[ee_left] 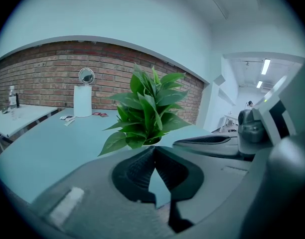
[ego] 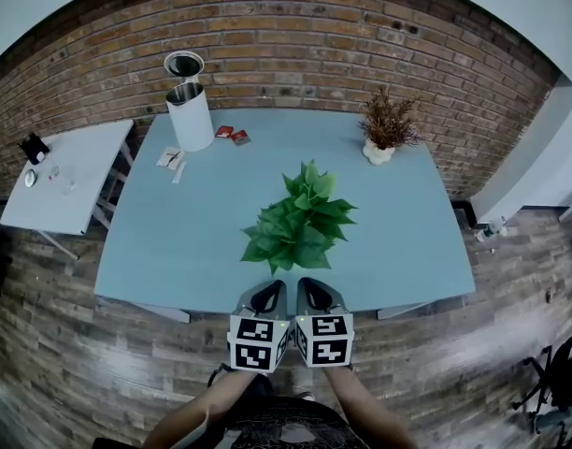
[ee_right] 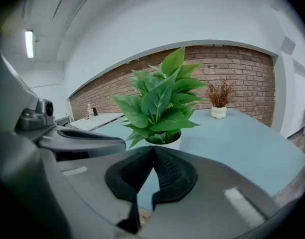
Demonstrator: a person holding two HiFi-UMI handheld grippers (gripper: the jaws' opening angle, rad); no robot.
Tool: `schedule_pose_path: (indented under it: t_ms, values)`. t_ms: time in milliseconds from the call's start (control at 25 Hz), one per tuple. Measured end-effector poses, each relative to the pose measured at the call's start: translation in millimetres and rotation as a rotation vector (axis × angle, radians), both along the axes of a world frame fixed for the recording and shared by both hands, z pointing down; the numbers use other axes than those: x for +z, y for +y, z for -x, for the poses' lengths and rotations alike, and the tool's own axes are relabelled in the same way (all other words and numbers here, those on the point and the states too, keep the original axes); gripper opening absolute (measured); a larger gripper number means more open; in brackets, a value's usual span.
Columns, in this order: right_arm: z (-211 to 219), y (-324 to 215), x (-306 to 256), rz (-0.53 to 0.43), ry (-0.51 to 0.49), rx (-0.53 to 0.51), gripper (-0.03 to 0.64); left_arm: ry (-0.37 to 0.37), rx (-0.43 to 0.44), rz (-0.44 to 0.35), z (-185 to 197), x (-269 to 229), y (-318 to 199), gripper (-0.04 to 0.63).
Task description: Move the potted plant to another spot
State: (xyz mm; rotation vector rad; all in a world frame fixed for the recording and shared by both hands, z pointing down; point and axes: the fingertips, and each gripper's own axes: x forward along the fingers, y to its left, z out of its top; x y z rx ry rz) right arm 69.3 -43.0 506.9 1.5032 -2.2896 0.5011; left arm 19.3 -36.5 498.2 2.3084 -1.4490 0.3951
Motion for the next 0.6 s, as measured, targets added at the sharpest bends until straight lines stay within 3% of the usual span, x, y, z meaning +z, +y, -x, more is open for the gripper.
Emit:
schedule_pose_path:
  t_ms: [600]
  values:
    - [-10, 25, -23, -0.043, -0.017, -0.04, 0.005, -0.011, -0.009, -0.02, -11, -8, 24, -0.002]
